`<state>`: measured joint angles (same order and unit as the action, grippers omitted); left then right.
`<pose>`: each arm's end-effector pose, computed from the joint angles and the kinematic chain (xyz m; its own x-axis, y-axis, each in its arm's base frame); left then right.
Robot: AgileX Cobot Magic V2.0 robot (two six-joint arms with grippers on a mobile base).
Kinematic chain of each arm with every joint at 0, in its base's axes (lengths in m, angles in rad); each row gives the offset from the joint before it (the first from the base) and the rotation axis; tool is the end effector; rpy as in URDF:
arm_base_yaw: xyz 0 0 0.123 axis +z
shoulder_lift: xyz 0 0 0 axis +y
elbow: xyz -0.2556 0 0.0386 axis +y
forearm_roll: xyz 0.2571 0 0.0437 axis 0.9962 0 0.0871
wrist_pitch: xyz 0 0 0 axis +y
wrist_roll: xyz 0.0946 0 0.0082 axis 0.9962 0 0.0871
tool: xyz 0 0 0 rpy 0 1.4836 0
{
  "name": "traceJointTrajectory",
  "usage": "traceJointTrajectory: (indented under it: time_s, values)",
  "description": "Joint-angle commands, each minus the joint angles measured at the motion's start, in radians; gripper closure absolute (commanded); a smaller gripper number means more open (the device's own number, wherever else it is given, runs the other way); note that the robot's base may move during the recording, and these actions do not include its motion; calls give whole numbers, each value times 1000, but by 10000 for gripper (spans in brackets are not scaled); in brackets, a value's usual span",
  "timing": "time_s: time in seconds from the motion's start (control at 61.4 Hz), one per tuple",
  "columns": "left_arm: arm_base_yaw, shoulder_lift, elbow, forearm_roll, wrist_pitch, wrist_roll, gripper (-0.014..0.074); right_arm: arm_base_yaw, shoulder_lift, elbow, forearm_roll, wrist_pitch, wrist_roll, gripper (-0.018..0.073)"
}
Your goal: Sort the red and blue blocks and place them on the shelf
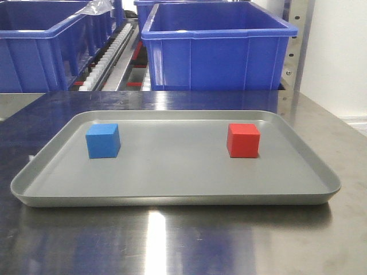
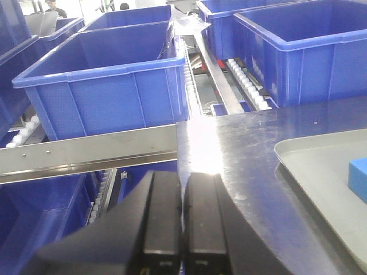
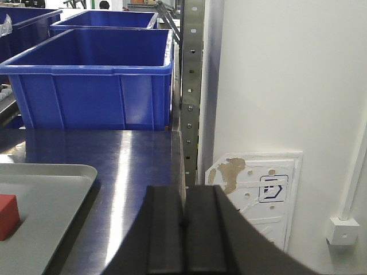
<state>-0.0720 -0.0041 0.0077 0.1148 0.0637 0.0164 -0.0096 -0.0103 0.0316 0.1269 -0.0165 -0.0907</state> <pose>0.0962 -0.0062 0.2052 0.0285 0.1289 -0.9913 0.0615 0.9896 0.1304 0.0966 -0.0011 0.2049 0.0825 0.0354 -0.9960 0.0087 0.9993 0.0362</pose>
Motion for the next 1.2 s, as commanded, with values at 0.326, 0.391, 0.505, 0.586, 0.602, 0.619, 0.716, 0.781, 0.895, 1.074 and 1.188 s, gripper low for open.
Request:
traceJointTrajectory:
  time_s: [0.326,0.391,0.505,0.586,0.602,0.619,0.716,0.781,0.895,1.074,1.188]
  values:
    - [-5,-16,26,-4,-87,-2,472,-7,-21,-24,-3,-90,-6,533]
    - [-5,-16,26,-4,-87,-2,472,-7,-21,-24,-3,-90,-6,533]
    - [-5,-16,26,-4,-87,-2,472,-7,-21,-25,-2,-91,-6,533]
    - [-5,-16,26,-4,-87,-2,472,-7,-21,-35,-2,-65,-6,533]
    - [-5,-16,26,-4,-87,-2,472,-7,-21,-41,-2,-56,-6,533]
    - [-5,-16,26,-4,-87,-2,472,-7,-21,-45,-2,-40,-6,533]
    - [-5,-16,26,-4,-87,-2,472,-7,-20,-92,-2,40,-6,533]
    - [-5,-16,26,-4,-87,-2,472,-7,-20,-127,-2,110,-6,533]
    - [-5,-16,26,-4,-87,-2,472,-7,-5,-193,-2,228,-6,533]
    - [-5,-16,26,-4,-87,-2,472,-7,93,-286,-2,311,-6,533]
    - [-5,-16,26,-4,-87,-2,472,-7,182,-325,-2,310,-6,533]
